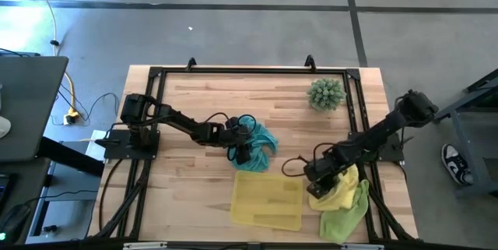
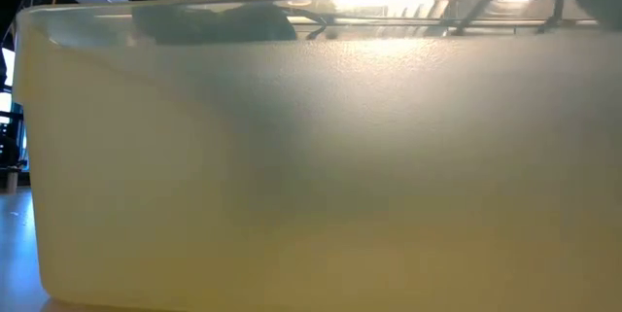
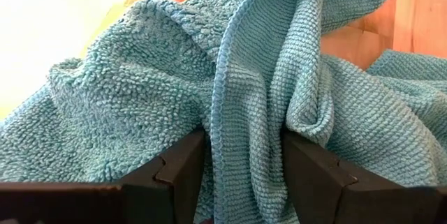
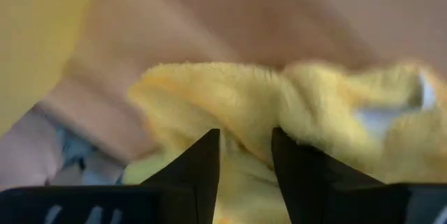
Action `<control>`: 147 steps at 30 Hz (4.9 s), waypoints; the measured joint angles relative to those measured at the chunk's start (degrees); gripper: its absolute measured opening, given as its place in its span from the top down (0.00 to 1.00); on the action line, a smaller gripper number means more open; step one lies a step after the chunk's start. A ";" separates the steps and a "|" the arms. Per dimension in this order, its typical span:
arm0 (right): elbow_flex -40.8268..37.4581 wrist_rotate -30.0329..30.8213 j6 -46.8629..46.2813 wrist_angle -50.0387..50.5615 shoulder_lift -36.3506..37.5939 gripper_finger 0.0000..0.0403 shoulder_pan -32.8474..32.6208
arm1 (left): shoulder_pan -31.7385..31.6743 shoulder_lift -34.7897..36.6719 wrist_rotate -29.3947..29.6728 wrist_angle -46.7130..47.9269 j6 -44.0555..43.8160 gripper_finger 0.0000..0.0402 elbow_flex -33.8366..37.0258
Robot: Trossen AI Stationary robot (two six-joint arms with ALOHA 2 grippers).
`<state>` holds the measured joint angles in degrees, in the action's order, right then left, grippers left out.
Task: Roll microfiber towels into tight, uniform cylinder then place into a basket
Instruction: Fold the blue towel
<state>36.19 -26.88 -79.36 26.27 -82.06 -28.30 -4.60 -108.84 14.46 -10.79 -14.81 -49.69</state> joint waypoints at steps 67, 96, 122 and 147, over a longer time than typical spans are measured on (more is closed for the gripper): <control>41.52 44.90 39.33 24.93 1.88 0.70 0.55 | -1.20 2.25 -0.43 40.98 1.94 0.57 -15.39; 41.52 45.32 41.92 24.91 1.88 0.70 0.70 | -6.13 2.73 -12.32 43.49 -10.67 0.57 -15.39; 41.48 46.75 42.33 25.22 1.88 0.70 1.49 | -0.92 -0.37 -7.78 41.73 -10.89 0.57 -15.50; 7.20 41.18 31.42 -9.25 1.86 0.70 18.99 | -0.66 -1.57 -9.12 42.52 -4.35 0.97 -15.50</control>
<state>43.39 14.30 -47.94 17.01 -80.20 -9.30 -5.26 -110.41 5.34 31.73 -19.15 -65.19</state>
